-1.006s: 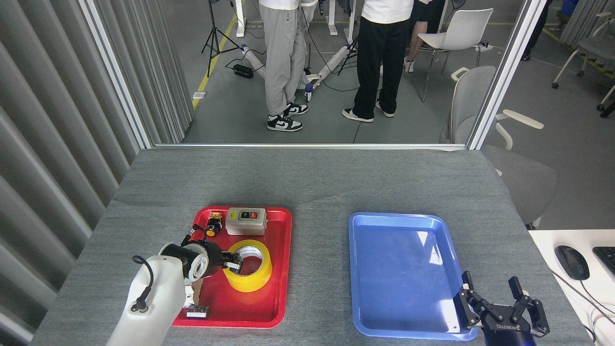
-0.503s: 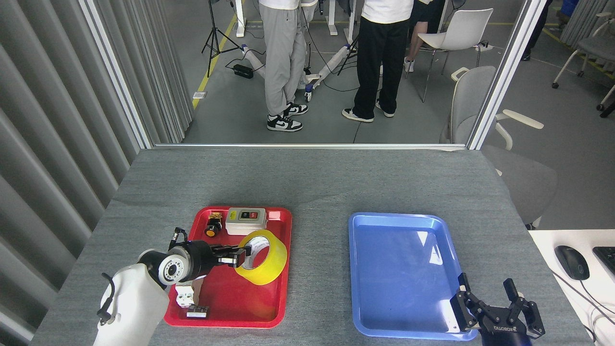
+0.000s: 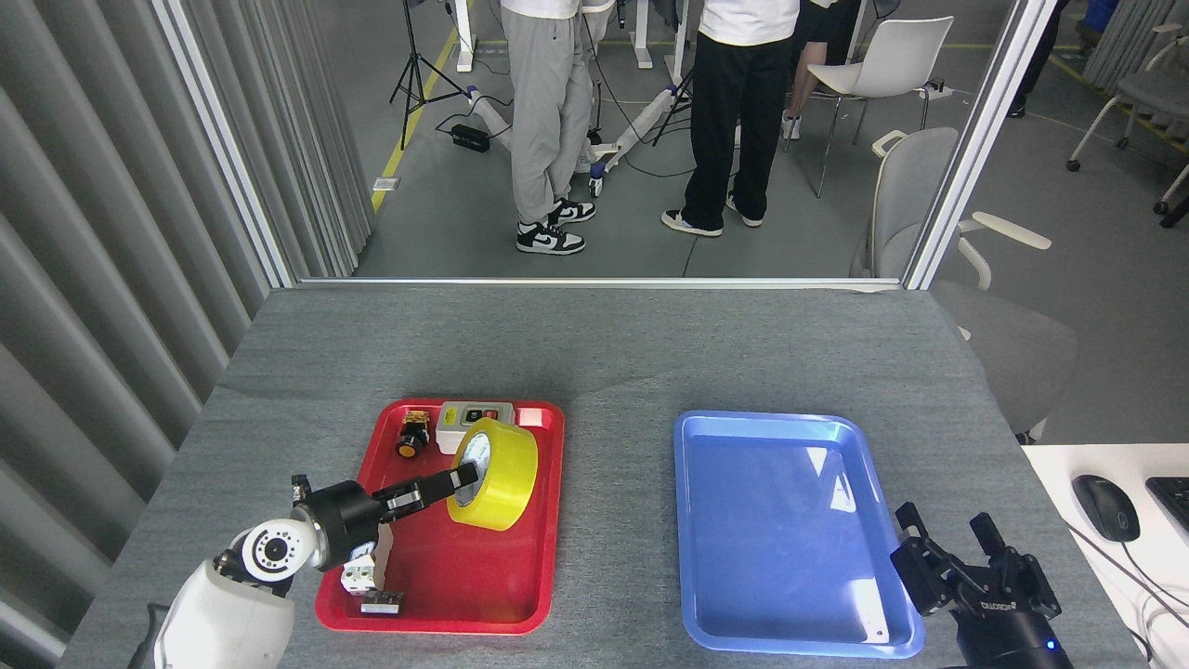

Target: Place and move tape with both arms

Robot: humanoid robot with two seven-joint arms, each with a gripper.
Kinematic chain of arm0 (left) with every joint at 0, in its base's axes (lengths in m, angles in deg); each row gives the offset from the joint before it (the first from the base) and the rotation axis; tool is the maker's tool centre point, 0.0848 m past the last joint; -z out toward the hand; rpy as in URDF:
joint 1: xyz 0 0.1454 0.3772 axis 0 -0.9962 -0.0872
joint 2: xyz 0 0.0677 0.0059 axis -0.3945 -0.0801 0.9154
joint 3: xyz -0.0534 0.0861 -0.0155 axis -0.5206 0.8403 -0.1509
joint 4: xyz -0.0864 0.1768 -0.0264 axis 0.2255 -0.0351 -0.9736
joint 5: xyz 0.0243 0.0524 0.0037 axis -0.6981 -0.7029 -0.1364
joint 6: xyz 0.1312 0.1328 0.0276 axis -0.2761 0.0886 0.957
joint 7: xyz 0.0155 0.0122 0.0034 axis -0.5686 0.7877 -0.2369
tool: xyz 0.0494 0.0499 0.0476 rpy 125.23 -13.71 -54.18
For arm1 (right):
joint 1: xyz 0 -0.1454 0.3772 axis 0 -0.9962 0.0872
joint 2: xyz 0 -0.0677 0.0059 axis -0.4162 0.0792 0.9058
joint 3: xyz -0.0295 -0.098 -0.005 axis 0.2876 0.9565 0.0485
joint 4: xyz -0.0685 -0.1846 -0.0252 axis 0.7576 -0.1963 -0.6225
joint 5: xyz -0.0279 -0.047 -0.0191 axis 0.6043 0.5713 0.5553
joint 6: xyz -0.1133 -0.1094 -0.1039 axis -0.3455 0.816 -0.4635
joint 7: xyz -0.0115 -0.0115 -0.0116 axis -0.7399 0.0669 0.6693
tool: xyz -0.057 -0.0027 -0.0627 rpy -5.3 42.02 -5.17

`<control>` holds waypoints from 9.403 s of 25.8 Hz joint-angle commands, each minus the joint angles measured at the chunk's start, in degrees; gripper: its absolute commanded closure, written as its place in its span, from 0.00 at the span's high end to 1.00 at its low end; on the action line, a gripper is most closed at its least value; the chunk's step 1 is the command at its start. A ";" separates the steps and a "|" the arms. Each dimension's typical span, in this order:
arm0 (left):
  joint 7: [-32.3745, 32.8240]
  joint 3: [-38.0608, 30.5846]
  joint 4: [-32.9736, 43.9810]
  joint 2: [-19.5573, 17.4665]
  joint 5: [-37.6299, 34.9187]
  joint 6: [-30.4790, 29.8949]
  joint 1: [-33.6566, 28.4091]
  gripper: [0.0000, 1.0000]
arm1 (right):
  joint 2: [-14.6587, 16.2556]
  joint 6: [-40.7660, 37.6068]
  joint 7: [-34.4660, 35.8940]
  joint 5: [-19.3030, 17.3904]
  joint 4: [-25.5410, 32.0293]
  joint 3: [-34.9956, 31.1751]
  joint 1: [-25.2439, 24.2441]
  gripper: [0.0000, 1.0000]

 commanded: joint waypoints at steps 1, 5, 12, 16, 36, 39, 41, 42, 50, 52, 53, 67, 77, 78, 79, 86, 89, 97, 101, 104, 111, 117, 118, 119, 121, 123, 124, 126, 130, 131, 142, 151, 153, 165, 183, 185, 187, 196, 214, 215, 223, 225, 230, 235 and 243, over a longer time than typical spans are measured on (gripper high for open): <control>2.91 -0.06 1.21 0.43 6.41 3.40 -1.05 0.01 | 8.44 -2.59 0.09 -15.44 0.31 6.07 1.48 1.00; 6.60 1.26 4.99 2.19 11.95 3.66 -4.48 0.01 | 19.77 -16.03 0.26 -34.60 0.31 12.49 2.44 0.99; 10.91 1.26 10.88 6.85 15.38 2.96 -10.28 0.01 | 24.34 -36.17 -0.09 -40.23 0.31 17.50 2.36 1.00; 12.76 1.70 15.71 10.10 16.70 3.40 -13.36 0.01 | 22.59 -42.23 -0.97 -40.05 0.23 19.78 2.27 1.00; 8.89 9.78 20.90 15.28 14.50 9.55 -16.17 0.01 | -9.32 -42.23 -50.62 -34.52 1.11 -4.74 -6.35 1.00; 8.45 9.78 20.99 15.02 14.41 9.55 -16.17 0.01 | -11.78 -42.23 -50.98 -30.82 3.39 -6.85 -8.72 1.00; 8.45 9.78 21.16 14.76 14.41 9.55 -16.26 0.01 | -11.78 -42.23 -50.80 -30.82 3.57 -6.85 -8.81 1.00; 8.54 9.69 21.07 14.67 14.41 9.55 -16.26 0.01 | -11.78 -42.23 -50.62 -30.91 3.65 -6.58 -8.89 1.00; 6.17 9.26 20.72 14.67 9.40 9.37 -16.34 0.01 | -11.08 -42.23 -48.95 -32.14 4.01 -1.75 -2.83 1.00; 6.16 9.08 20.72 14.67 9.32 9.37 -16.87 0.01 | -11.16 -42.23 -49.04 -31.97 4.01 -0.08 -1.51 1.00; 6.16 8.99 20.81 14.67 9.32 9.37 -17.22 0.01 | -11.08 -42.23 -48.95 -31.97 4.09 1.06 -0.99 1.00; 5.99 8.90 20.90 14.76 9.14 9.37 -17.22 0.01 | -10.81 -42.23 -48.95 -31.44 2.86 5.19 5.34 0.99; 5.73 8.29 20.81 14.67 9.05 9.29 -17.22 0.02 | -11.43 -42.23 -48.95 -28.19 2.78 5.28 5.87 0.71; 5.73 8.11 20.81 14.67 9.05 9.29 -17.22 0.03 | -11.51 -42.23 -48.95 -28.10 2.78 5.28 5.87 0.66; 5.64 8.11 20.72 14.67 9.05 9.29 -17.22 0.03 | -11.51 -42.23 -48.95 -28.10 2.69 5.28 5.87 0.63; 5.72 7.32 20.55 14.49 8.96 9.29 -17.22 0.03 | -11.95 -42.23 -49.04 -28.10 2.42 5.28 5.96 0.50; 5.64 7.32 20.28 14.49 9.05 9.29 -17.13 0.04 | -11.95 -42.23 -49.13 -28.10 2.42 5.37 5.96 0.46; 5.64 6.44 20.02 13.61 9.05 8.76 -17.22 0.05 | -12.57 -42.23 -49.13 -28.10 2.34 5.46 5.96 0.32; 5.64 6.18 19.49 13.53 9.05 8.41 -16.87 0.25 | -13.01 -42.23 -49.13 -28.10 1.81 5.55 5.96 0.29; 5.73 5.12 18.53 12.82 9.14 6.39 -16.78 0.71 | -13.18 -42.23 -49.13 -28.01 1.11 6.16 6.05 0.26; 5.90 2.05 10.35 10.63 9.40 -5.04 -14.23 1.00 | -13.62 -42.23 -49.13 -28.01 0.75 6.25 6.05 0.24; 6.08 1.17 10.62 9.22 9.75 -6.80 -14.32 1.00 | -14.24 -42.23 -49.13 -27.92 0.75 6.34 6.05 0.22; 6.08 0.82 10.97 9.22 9.75 -6.97 -14.23 1.00 | -14.33 -42.23 -49.13 -27.92 0.75 6.34 6.05 0.22; 5.99 -0.41 11.41 9.22 9.75 -7.33 -14.15 1.00 | -14.42 -42.23 -49.13 -27.92 0.75 6.34 6.05 0.21; 5.73 -2.79 12.46 9.22 9.14 -7.50 -13.88 1.00 | -14.42 -42.23 -49.13 -27.92 0.75 6.34 6.05 0.20; 5.73 -4.63 12.29 9.22 9.14 -7.41 -12.74 1.00 | -14.33 -42.23 -49.04 -27.84 0.75 6.34 6.13 0.18; 5.73 -5.42 11.85 9.22 9.05 -7.50 -12.04 1.00 | -14.33 -42.23 -48.95 -27.75 0.75 6.25 6.22 0.17; 5.46 -8.15 11.41 9.22 9.75 -7.59 -12.04 1.00 | -14.33 -42.23 -48.87 -27.57 1.10 5.72 6.49 0.13; -2.71 -15.00 11.76 10.01 7.91 -8.82 -11.69 1.00 | -12.75 -42.23 -47.64 -26.69 0.93 0.80 6.40 0.12; -9.22 -14.92 11.85 9.75 4.66 -8.82 -11.69 1.00 | -11.95 -42.23 -47.55 -26.25 0.93 -0.61 6.40 0.12; -64.32 -14.30 13.16 9.75 -65.04 -7.94 -12.12 1.00 | 8.00 -18.86 -37.70 -21.86 -1.18 10.11 16.15 0.10; -58.17 -9.73 26.79 11.50 -64.69 -1.09 -23.73 1.00 | 10.99 -1.19 -38.23 -22.21 -11.37 28.31 29.95 0.10; -55.97 -9.64 27.58 11.94 -64.78 -0.21 -25.04 1.00 | 10.11 -0.48 -38.23 -22.21 -14.89 31.03 32.06 0.10; -50.79 -2.79 27.49 13.26 -64.95 22.03 -26.36 1.00 | 3.95 6.11 -45.00 -22.83 -25.70 38.86 42.96 0.10; -62.04 -1.21 27.75 13.17 -64.69 17.90 -29.79 1.00 | -1.41 15.86 -49.75 -22.74 -25.70 39.30 44.81 0.17; -62.04 -0.94 27.75 13.09 -64.69 17.64 -29.79 1.00 | -1.67 16.39 -49.75 -22.56 -25.88 39.38 44.81 0.18; -62.04 -0.85 27.75 13.09 -64.78 17.20 -29.88 1.00 | -2.11 17.09 -49.75 -22.21 -25.88 39.47 44.72 0.18; -61.86 -0.94 27.23 12.56 -64.69 17.20 -29.00 1.00 | -2.02 20.79 -49.48 -20.72 -26.23 40.26 44.72 0.17; -62.04 -0.94 25.38 12.03 -64.78 16.40 -27.68 1.00 | -3.17 21.75 -49.04 -19.66 -27.20 40.09 44.54 0.79; -62.04 -1.03 25.03 12.03 -64.78 16.40 -27.59 1.00 | -3.17 21.67 -48.95 -19.66 -27.20 40.09 44.54 0.81; -62.04 -1.12 24.94 11.77 -64.78 16.58 -27.59 1.00 | -3.17 20.70 -45.79 -18.26 -26.76 40.00 44.02 0.86; -62.04 -1.20 24.94 11.77 -64.78 16.67 -27.51 1.00 | -3.25 20.70 -40.70 -15.01 -26.14 39.65 42.61 0.89; -62.04 -1.29 24.77 11.77 -64.78 16.93 -27.51 1.00 | -4.75 20.61 -23.12 3.10 -25.09 33.85 36.72 0.98; -62.04 -1.38 24.68 11.68 -64.69 17.02 -27.51 1.00 | -8.00 8.13 -16.17 19.45 -22.45 15.74 28.55 0.98; -62.04 -1.56 23.54 11.68 -64.60 17.28 -26.98 1.00 | -18.11 -8.57 -11.07 36.59 -11.37 -10.01 17.56 0.99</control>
